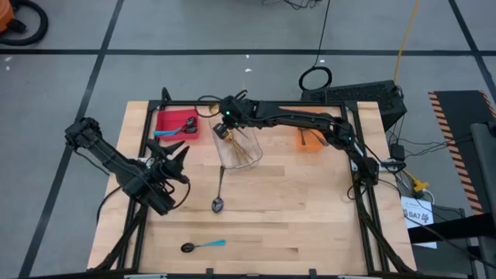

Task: Sort silverware by color (type)
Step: Put the gold spoon into the transparent bin

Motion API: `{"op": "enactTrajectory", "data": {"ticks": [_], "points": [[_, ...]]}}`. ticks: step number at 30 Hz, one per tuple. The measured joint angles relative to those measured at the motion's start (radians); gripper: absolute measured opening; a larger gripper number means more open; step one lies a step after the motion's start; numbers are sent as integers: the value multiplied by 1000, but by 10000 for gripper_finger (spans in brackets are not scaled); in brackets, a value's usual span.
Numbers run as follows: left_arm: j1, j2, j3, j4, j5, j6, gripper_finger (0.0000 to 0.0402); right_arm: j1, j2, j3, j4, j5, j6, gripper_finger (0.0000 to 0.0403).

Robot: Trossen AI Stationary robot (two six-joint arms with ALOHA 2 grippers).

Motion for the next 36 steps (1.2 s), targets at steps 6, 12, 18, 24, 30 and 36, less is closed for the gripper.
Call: {"op": "enactTrajectory", "data": {"ticks": [6,12,18,24,30,36], "points": [[0,1,0,0,0,7,115,19,4,-1,-54,-18,34,7],[0,1,0,0,0,6,115,47,13,-1,-111,-67,54,8],[0,1,0,1,17,1,115,54,35,-2,-146,-37,83,8],[-1,1,0,0,28,-3,115,53,50,-2,-161,-14,122,8],[-3,1,0,1,29,-3,115,54,75,-2,-131,-11,175,8],[-22,1,0,1,29,-4,115,54,97,-2,-116,13,238,8]]}}
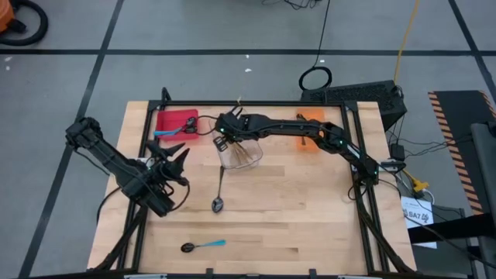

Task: Sort silverware by color (type)
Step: Put the gold spoon into the transparent bin

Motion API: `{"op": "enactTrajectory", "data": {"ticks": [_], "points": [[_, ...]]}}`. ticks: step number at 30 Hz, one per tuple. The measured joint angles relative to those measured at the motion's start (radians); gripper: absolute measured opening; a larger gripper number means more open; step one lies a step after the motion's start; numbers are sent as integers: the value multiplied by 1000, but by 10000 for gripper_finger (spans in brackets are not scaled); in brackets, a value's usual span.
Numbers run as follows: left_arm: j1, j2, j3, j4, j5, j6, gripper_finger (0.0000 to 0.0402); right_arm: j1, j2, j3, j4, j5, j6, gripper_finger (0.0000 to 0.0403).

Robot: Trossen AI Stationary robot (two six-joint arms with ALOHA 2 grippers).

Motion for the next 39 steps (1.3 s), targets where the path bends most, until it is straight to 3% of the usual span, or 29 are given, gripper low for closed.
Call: {"op": "enactTrajectory", "data": {"ticks": [28,32,39], "points": [[-36,0,0,0,0,4,115,2,101,0,4,31,31,9],[-36,0,0,0,-1,4,115,2,101,0,4,29,32,30],[-36,0,0,0,-1,4,115,2,103,0,1,27,28,101]]}}
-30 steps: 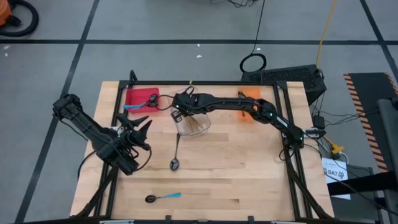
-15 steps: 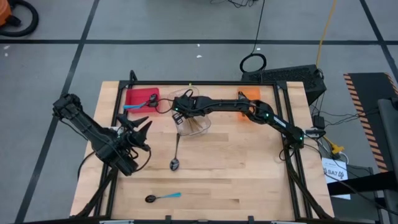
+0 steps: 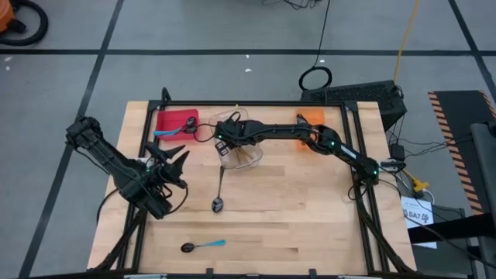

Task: Sort silverware by color (type)
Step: Put the gold spoon into the transparent bin, then adjust the transparent bin

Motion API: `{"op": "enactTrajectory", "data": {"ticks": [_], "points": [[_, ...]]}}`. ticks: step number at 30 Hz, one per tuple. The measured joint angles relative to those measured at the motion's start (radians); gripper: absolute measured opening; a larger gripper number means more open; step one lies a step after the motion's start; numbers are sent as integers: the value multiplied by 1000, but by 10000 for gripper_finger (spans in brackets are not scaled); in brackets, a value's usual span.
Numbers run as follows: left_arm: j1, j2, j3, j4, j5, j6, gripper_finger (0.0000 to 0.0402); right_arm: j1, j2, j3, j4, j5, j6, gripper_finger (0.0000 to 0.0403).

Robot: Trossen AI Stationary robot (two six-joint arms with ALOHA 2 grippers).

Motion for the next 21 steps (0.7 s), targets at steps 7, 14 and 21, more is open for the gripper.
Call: {"op": "enactTrajectory", "data": {"ticks": [7,14,21], "points": [[0,0,0,0,-1,-1,115,0,0,0,-1,-2,-7,142],[0,0,0,0,-1,-3,115,16,-52,0,-10,55,-88,149],[16,0,0,5,6,-33,115,82,-106,1,-7,164,-245,147]]}}
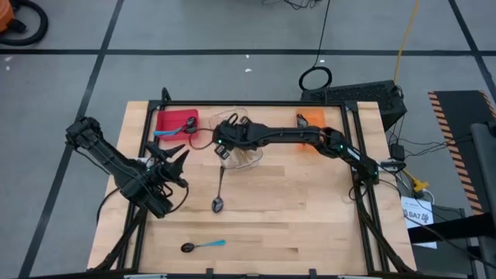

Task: Sort silverware by color (type)
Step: Adjust the transparent bin

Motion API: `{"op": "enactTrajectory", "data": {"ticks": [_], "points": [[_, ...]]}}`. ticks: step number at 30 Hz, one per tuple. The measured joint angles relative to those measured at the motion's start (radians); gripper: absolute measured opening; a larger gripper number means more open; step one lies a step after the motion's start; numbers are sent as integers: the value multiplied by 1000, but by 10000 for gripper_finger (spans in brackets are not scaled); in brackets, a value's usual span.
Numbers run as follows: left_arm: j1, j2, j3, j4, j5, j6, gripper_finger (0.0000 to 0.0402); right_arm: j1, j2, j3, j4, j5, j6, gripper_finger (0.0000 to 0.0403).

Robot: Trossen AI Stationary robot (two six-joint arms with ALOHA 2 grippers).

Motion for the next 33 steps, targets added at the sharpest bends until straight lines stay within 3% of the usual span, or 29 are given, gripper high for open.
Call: {"op": "enactTrajectory", "data": {"ticks": [10,17,23,27,33], "points": [[3,0,37,160,28,-71,115,199,-6,0,-7,52,-278,146],[-2,1,52,396,343,-75,115,314,-7,0,-12,62,-459,146],[-15,8,52,467,500,-116,115,365,-9,2,-71,84,-497,146],[-14,8,52,460,511,-69,115,369,-5,0,-80,114,-509,146],[19,8,52,456,450,-11,115,345,-5,0,-44,173,-519,146]]}}
